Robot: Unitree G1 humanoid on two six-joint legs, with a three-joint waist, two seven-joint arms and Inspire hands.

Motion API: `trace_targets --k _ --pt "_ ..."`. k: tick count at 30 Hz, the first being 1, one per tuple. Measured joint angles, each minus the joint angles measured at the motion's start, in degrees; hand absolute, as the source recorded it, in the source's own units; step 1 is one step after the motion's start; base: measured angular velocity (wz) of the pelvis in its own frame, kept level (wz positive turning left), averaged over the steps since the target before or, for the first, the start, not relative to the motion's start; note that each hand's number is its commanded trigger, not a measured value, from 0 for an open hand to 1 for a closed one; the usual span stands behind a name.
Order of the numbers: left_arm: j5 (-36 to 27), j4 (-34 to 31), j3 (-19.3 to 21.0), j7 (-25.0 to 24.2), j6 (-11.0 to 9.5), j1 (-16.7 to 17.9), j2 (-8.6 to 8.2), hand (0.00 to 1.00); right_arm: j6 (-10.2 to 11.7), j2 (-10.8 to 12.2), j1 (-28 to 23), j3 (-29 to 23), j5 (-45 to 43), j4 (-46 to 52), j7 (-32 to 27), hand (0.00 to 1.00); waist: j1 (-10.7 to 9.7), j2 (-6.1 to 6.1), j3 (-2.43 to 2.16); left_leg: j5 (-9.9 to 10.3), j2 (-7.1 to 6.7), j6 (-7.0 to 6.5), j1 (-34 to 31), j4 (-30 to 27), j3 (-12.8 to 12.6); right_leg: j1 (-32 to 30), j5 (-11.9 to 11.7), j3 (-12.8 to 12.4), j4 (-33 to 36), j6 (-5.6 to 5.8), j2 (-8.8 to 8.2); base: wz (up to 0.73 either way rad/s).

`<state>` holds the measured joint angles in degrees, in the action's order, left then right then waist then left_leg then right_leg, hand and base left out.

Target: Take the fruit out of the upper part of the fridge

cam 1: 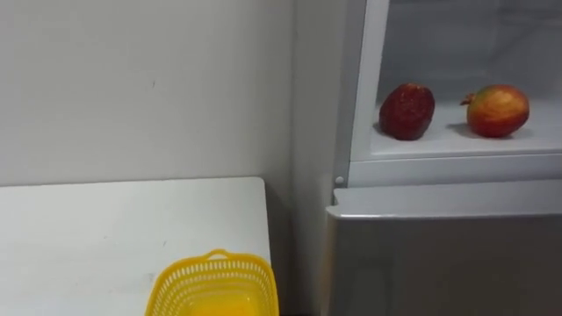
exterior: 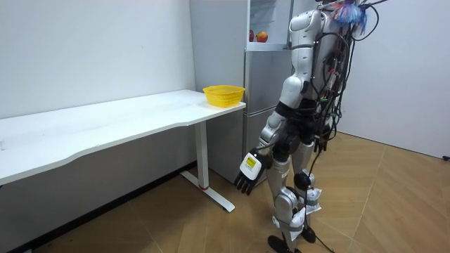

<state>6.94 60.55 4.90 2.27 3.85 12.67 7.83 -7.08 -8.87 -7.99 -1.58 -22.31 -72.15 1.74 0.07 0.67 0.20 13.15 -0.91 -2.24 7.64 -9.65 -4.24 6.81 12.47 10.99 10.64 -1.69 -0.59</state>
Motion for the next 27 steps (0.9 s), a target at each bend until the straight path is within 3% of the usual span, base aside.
trace_targets --k 5,14,17,20,24,27 --pt "0.1 0.0 -1.8 -0.2 -0.1 -0.4 0.61 0.00 1.0 0.0 0.8 0.3 2.3 1.3 -3.3 0.00 0.1 -0.16 0.10 0.0 0.09 0.00 -0.1 0.0 -0.2 -0.5 0.0 -0.1 0.0 0.01 0.03 0.00" --pt "6.9 0.1 -1.8 -0.2 -0.7 0.3 0.56 0.00 6.3 0.1 2.4 -0.3 10.6 4.6 -9.2 0.00 0.3 -1.05 0.09 0.0 0.25 0.00 -0.3 0.2 -0.5 -1.1 -0.2 -0.8 0.0 -0.10 0.40 -0.02" --pt "8.5 0.2 -1.8 -0.2 -2.2 0.3 0.53 0.00 9.9 0.1 3.0 -1.7 12.2 6.2 -11.5 0.00 0.2 -1.17 -0.03 0.0 0.25 0.00 -0.4 0.2 -0.8 -1.2 -0.3 -1.0 0.0 -0.10 0.40 -0.01" --pt "9.1 0.2 -1.7 0.0 -2.6 0.3 0.53 0.00 10.9 0.1 3.1 -2.5 12.8 9.0 -13.0 0.00 0.2 -1.18 -0.08 0.0 0.30 0.01 -0.4 0.2 -1.4 -1.6 -0.2 -1.6 0.0 -0.10 0.46 -0.11" --pt "9.0 0.0 -1.3 0.1 -3.1 0.1 0.27 0.00 12.0 0.5 0.1 -4.9 9.9 21.3 -16.6 0.00 -0.1 -1.10 -0.15 0.0 0.33 0.01 -0.1 0.2 -1.9 -1.8 -0.3 -2.5 0.0 -0.08 0.53 -0.12" --pt "8.4 0.1 -1.8 0.4 -3.2 -0.1 -0.01 0.00 12.6 0.7 -2.6 -4.8 8.2 36.1 -19.3 0.00 -1.6 -1.07 -0.15 0.0 0.45 0.01 -0.1 0.2 -2.8 -2.3 -0.3 -3.2 0.3 -0.11 0.59 -0.13"
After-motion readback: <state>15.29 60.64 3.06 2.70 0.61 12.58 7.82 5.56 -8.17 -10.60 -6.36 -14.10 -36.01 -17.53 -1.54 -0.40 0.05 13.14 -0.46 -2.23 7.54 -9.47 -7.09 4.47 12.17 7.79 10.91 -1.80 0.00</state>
